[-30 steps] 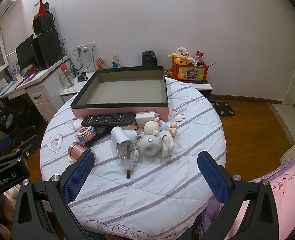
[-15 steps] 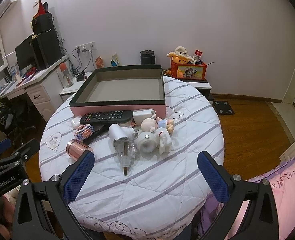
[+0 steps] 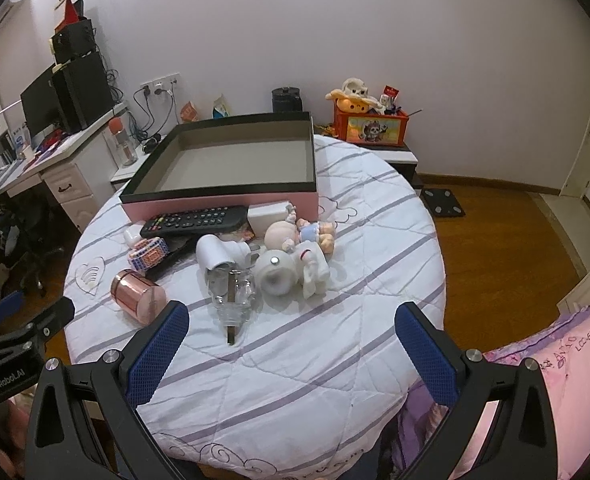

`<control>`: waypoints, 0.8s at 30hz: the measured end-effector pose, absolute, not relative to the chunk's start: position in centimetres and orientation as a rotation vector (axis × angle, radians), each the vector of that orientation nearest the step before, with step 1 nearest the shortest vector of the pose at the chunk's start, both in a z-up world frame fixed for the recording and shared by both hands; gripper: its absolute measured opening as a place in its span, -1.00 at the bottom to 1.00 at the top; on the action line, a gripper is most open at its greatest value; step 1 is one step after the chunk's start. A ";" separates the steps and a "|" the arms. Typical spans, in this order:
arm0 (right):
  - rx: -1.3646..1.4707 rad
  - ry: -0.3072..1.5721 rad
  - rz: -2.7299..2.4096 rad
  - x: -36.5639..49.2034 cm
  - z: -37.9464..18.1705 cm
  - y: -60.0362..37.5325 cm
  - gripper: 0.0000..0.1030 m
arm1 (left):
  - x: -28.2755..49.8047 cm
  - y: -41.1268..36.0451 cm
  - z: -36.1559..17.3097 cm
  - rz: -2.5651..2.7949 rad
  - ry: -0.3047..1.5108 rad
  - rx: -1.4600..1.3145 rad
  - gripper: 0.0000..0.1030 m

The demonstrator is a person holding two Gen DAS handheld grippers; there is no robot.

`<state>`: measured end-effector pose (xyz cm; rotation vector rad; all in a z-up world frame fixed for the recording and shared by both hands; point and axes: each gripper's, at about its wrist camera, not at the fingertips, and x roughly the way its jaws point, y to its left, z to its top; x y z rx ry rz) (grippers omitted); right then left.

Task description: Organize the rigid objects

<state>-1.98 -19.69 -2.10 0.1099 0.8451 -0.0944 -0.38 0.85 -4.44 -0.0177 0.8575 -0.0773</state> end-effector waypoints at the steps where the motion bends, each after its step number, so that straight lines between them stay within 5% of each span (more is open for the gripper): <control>1: 0.113 0.852 -0.093 -1.8 -2.4 -19.8 1.00 | -0.3 0.7 -4.7 -0.085 0.859 -0.012 1.00; 24: 0.136 0.969 -0.128 2.0 -6.7 -22.1 1.00 | 6.3 -2.4 -11.9 -0.151 0.974 0.067 1.00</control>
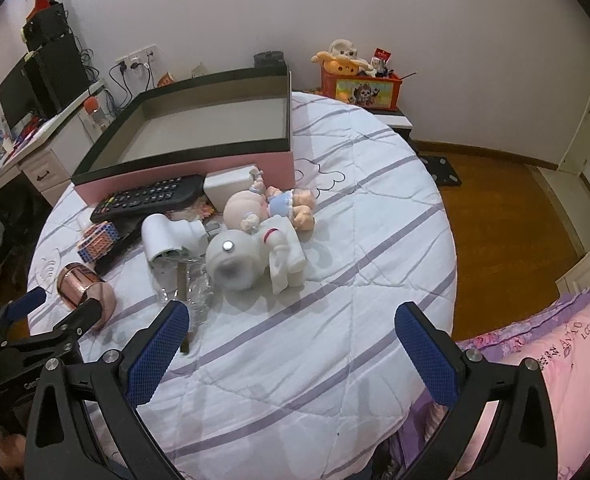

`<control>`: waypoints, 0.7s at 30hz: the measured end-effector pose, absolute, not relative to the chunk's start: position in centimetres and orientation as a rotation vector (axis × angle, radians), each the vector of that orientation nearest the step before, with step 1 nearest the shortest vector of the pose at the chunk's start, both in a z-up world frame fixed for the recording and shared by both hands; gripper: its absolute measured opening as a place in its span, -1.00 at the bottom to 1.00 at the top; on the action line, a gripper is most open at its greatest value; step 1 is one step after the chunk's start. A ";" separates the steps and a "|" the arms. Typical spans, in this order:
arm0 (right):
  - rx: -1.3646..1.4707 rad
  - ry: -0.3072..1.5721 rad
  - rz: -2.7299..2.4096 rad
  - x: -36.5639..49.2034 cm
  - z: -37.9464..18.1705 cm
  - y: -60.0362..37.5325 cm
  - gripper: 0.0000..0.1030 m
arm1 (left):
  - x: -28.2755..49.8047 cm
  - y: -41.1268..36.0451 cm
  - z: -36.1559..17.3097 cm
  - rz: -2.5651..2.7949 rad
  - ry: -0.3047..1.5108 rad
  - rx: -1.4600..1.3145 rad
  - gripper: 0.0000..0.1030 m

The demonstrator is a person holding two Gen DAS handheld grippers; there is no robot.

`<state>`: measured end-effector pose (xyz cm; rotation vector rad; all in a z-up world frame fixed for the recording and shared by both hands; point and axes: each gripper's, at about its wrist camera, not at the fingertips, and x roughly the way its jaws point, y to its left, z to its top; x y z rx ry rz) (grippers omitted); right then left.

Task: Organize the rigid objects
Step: 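Reach the left gripper to the rose-gold canister and close on it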

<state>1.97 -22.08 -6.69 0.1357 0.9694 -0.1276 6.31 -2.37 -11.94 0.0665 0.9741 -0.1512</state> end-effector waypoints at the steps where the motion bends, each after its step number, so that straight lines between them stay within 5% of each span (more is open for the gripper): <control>1: 0.135 0.974 -0.126 2.1 -6.9 -22.1 1.00 | 6.6 -2.4 -12.2 -0.148 0.978 0.071 1.00; 14: 0.135 1.004 -0.104 3.9 -8.3 -21.9 1.00 | 7.8 -1.7 -13.9 -0.152 0.998 0.027 0.95; 19: 0.133 1.009 -0.103 4.3 -8.7 -21.9 1.00 | 7.9 -1.8 -13.9 -0.157 0.987 0.018 0.59; 21: 0.134 1.009 -0.102 4.4 -8.8 -22.1 1.00 | 7.8 -1.5 -13.7 -0.160 0.976 0.008 0.26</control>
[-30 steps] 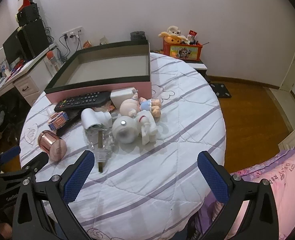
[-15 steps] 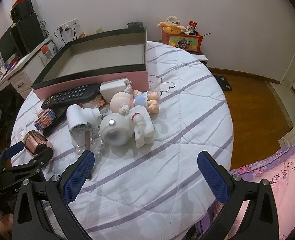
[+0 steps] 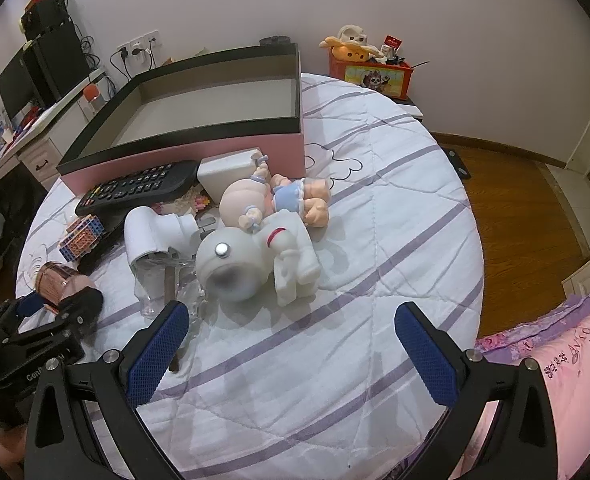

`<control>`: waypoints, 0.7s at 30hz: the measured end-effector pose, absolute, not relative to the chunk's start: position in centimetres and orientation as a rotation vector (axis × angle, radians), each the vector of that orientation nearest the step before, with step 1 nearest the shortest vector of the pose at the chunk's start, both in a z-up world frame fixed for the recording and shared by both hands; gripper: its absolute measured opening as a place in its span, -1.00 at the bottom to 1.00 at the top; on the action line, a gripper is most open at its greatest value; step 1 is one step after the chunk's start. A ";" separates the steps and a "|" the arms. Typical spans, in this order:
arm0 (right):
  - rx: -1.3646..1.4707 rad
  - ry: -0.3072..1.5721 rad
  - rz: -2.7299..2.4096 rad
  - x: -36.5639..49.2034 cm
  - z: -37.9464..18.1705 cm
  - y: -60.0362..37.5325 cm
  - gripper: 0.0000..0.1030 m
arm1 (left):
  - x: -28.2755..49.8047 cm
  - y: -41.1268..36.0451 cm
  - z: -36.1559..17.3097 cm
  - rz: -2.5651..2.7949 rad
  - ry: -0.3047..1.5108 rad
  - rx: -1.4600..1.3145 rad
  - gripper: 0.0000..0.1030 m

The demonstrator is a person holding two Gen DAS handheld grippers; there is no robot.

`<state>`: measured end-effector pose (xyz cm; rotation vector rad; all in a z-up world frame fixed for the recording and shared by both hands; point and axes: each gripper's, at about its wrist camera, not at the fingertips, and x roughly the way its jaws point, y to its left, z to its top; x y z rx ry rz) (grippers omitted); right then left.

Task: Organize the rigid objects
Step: 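Reach the left gripper to the rose-gold canister and close on it, then lift the canister with the left gripper while the right gripper grasps the white astronaut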

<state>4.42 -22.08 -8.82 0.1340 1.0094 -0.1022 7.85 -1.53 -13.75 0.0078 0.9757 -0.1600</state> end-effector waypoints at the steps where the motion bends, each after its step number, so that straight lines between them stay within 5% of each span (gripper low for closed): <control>1: 0.136 1.009 -0.103 4.4 -8.9 -22.1 1.00 | 7.8 -1.3 -13.6 -0.166 0.971 -0.002 0.15; 19: 0.146 0.995 -0.015 7.9 -10.9 -22.3 0.99 | 6.8 0.2 -12.5 -0.140 0.943 -0.036 0.09; 21: 0.140 1.011 -0.006 8.4 -11.9 -22.2 0.77 | 6.7 0.2 -12.4 -0.137 0.941 -0.037 0.09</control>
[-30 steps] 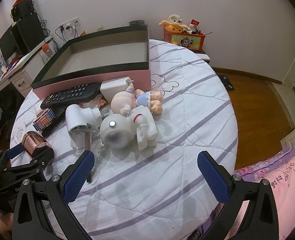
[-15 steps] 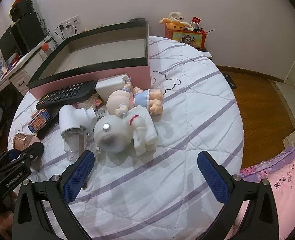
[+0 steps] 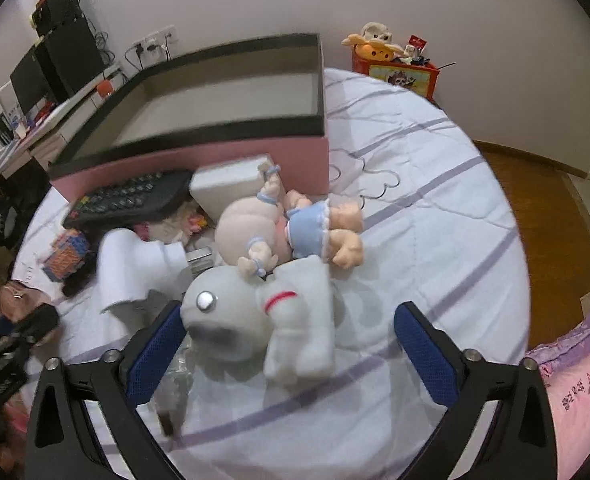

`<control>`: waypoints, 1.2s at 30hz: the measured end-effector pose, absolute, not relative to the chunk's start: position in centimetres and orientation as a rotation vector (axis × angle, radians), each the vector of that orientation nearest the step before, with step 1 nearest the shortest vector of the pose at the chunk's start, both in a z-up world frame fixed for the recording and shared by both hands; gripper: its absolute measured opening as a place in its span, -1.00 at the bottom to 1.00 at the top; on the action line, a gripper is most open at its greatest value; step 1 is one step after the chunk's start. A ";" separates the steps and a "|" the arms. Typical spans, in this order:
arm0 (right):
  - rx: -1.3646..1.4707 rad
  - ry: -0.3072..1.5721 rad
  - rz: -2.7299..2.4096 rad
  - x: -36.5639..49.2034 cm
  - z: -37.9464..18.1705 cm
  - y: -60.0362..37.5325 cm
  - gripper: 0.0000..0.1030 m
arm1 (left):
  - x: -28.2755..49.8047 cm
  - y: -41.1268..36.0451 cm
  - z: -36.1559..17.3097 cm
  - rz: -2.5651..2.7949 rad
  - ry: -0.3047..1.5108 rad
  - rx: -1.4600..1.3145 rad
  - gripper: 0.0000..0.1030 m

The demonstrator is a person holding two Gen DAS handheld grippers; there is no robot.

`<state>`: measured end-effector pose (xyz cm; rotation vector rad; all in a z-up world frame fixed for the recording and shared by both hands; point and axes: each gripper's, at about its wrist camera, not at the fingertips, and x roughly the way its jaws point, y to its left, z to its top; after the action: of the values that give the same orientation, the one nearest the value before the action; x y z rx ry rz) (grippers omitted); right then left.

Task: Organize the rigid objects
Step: 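Lift the canister with the left gripper while the right gripper grasps the white astronaut, then carry canister and astronaut into the box and open both grippers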

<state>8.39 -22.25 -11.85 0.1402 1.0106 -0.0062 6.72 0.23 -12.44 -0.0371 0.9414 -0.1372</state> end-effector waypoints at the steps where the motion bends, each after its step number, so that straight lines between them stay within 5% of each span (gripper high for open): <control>1: 0.145 1.021 0.002 8.6 -12.5 -22.2 0.68 | 6.7 0.2 -12.4 -0.135 0.941 -0.036 0.09; 3: 0.099 0.989 -0.019 8.3 -12.3 -21.8 0.40 | 6.5 0.3 -12.3 -0.133 0.939 -0.037 0.09; 22: 0.152 0.878 0.077 5.9 -5.4 -22.2 0.40 | 7.7 0.3 -7.4 -0.176 0.860 -0.047 0.09; 36: 0.073 0.791 0.151 16.9 -0.1 -19.7 0.40 | 19.1 -1.5 -0.3 -0.206 0.750 -0.009 0.09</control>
<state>16.86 -19.66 -0.12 0.0734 0.7908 0.1513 19.14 -1.53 -0.31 -0.0093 0.7497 -0.2057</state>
